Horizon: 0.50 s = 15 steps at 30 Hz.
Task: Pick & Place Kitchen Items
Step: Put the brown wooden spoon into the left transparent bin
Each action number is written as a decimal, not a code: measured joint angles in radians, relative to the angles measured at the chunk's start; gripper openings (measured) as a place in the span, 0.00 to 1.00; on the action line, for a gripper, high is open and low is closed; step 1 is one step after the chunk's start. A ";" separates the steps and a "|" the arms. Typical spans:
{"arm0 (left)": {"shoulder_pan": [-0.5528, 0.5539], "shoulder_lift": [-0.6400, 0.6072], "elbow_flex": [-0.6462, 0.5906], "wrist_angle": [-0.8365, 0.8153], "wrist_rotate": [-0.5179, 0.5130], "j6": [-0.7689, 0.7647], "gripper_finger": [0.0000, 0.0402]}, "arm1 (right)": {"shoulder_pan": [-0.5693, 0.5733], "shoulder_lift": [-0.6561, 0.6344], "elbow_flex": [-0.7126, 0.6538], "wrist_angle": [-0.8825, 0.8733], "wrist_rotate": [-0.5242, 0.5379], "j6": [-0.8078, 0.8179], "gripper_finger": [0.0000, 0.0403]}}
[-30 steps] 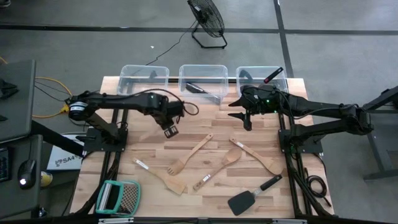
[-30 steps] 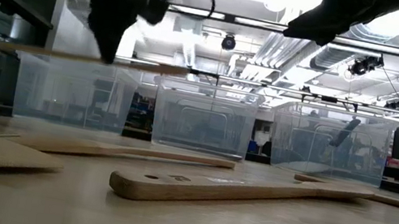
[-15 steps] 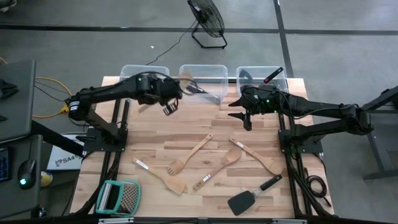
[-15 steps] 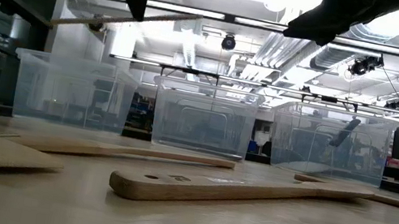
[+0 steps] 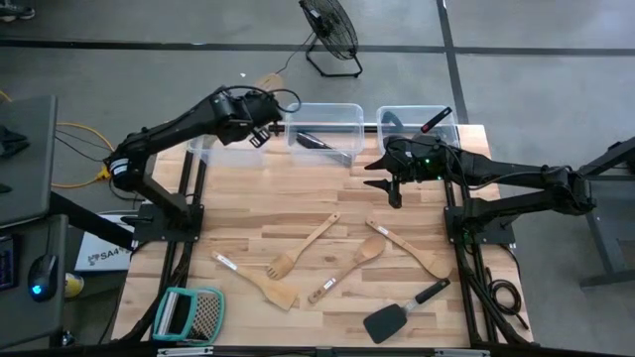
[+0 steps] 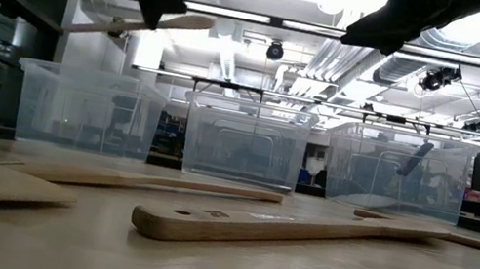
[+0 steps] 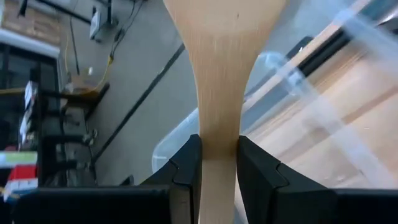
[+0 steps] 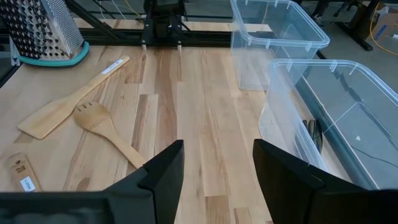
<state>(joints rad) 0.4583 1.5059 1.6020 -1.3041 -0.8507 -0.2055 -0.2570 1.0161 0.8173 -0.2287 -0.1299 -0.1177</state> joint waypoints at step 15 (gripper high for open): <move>0.133 0.001 -0.257 0.341 0.044 0.182 0.17 | 0.000 0.000 0.000 0.000 0.000 0.000 0.46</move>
<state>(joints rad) 0.5913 1.5074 1.3447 -0.9630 -0.8064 -0.0231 -0.2573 1.0161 0.8173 -0.2287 -0.1299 -0.1177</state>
